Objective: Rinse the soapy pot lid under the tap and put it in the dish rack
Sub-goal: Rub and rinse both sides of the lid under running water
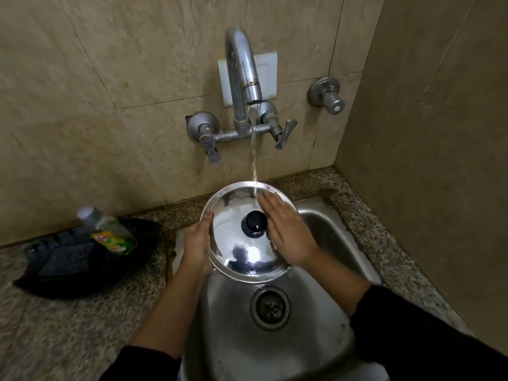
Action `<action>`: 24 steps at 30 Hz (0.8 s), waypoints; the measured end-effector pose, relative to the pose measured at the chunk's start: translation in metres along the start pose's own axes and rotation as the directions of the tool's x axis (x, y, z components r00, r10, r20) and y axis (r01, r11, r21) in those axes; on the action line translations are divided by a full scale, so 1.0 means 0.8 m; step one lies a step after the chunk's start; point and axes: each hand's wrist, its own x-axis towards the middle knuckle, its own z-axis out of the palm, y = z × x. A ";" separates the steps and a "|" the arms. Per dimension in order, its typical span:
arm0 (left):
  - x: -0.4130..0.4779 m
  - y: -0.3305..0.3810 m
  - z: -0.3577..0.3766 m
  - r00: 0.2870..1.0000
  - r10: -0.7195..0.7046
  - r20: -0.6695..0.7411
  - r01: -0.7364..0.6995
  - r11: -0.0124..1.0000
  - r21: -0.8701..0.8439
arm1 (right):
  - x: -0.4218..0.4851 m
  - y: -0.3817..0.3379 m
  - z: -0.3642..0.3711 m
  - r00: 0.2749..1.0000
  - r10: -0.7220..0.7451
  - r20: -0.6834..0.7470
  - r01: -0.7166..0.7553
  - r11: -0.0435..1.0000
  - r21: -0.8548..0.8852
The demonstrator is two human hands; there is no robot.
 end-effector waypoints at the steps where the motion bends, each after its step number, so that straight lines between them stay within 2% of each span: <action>1: 0.004 -0.002 0.000 0.999 -0.004 -0.049 0.003 1.000 -0.003 | -0.020 -0.005 0.011 1.000 0.030 -0.001 -0.030 0.999 -0.015; 2: 0.006 -0.004 -0.002 0.996 -0.006 -0.094 0.007 1.000 0.004 | -0.041 -0.010 0.021 1.000 0.014 0.014 -0.014 0.999 -0.044; 4: 0.006 -0.003 -0.002 0.990 0.014 -0.140 -0.007 0.999 0.048 | -0.075 -0.019 0.033 0.990 -0.121 0.075 0.126 0.989 -0.073; 7: -0.006 -0.005 0.011 0.989 0.075 -0.127 -0.060 0.991 0.122 | -0.071 -0.037 0.035 0.944 -0.301 0.138 0.313 0.947 -0.074; 9: -0.016 -0.011 0.024 0.986 0.133 -0.104 -0.118 0.983 0.139 | -0.040 -0.064 0.039 0.958 -0.272 0.086 0.277 0.960 -0.048; 12: -0.022 -0.021 0.036 0.971 0.230 -0.064 -0.217 0.963 0.162 | 0.007 -0.099 0.038 0.999 0.032 -0.011 -0.031 0.996 0.081; 14: -0.021 -0.013 0.040 0.958 0.281 -0.058 -0.270 0.951 0.148 | 0.023 -0.107 0.038 0.992 0.111 -0.063 -0.103 0.987 0.125; 17: -0.016 0.001 0.038 0.947 0.319 -0.032 -0.309 0.934 0.178 | 0.017 -0.106 0.041 0.990 0.024 -0.139 -0.014 0.997 0.075; 21: -0.010 0.010 0.025 0.978 0.210 -0.001 -0.207 0.964 0.166 | -0.042 -0.054 0.042 0.957 -0.264 -0.121 0.275 0.958 0.078; 23: -0.011 0.013 0.023 0.983 0.166 0.071 -0.178 0.961 0.211 | -0.070 -0.018 0.037 0.939 -0.274 -0.209 0.284 0.959 0.021; 24: -0.012 0.016 0.024 0.981 0.157 0.110 -0.179 0.954 0.242 | -0.078 -0.005 0.035 0.935 -0.242 -0.259 0.241 0.970 -0.033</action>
